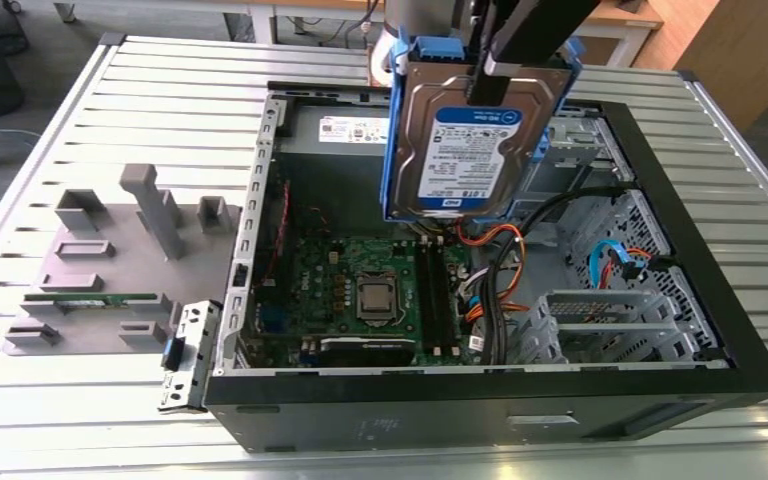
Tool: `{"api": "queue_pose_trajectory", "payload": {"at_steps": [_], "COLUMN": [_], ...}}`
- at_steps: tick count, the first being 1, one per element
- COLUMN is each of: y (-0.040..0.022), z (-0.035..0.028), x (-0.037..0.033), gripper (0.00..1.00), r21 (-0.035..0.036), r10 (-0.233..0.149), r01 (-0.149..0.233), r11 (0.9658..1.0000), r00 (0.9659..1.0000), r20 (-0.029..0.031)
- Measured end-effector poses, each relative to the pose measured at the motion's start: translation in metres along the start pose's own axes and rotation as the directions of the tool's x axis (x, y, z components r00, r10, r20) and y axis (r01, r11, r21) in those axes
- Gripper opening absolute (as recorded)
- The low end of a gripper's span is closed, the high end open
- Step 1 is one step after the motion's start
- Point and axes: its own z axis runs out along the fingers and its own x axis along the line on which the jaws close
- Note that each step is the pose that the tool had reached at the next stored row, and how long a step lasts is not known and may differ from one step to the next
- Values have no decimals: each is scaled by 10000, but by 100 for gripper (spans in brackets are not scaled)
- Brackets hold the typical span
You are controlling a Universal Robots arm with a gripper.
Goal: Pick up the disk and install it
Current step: 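Pick up the disk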
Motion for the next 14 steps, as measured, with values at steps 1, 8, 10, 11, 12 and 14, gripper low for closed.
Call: {"api": "queue_pose_trajectory", "payload": {"at_steps": [1, 8, 10, 11, 12, 14], "y": [0, 0, 0, 0, 0, 0], "z": [0, 3, 4, 5, 4, 5], "x": [7, 56, 70, 77, 84, 97], "gripper": [35, 35, 35, 35, 35, 35], "r21": [0, 0, 0, 0, 0, 0], "r10": [0, 0, 0, 0, 0, 0], "r01": [0, 0, 0, 0, 0, 0], "r11": [10000, 10000, 10000, 10000, 10000, 10000], "r00": [10000, 10000, 10000, 10000, 10000, 10000], "r20": [-1, -1, -2, -2, -4, -4]}}
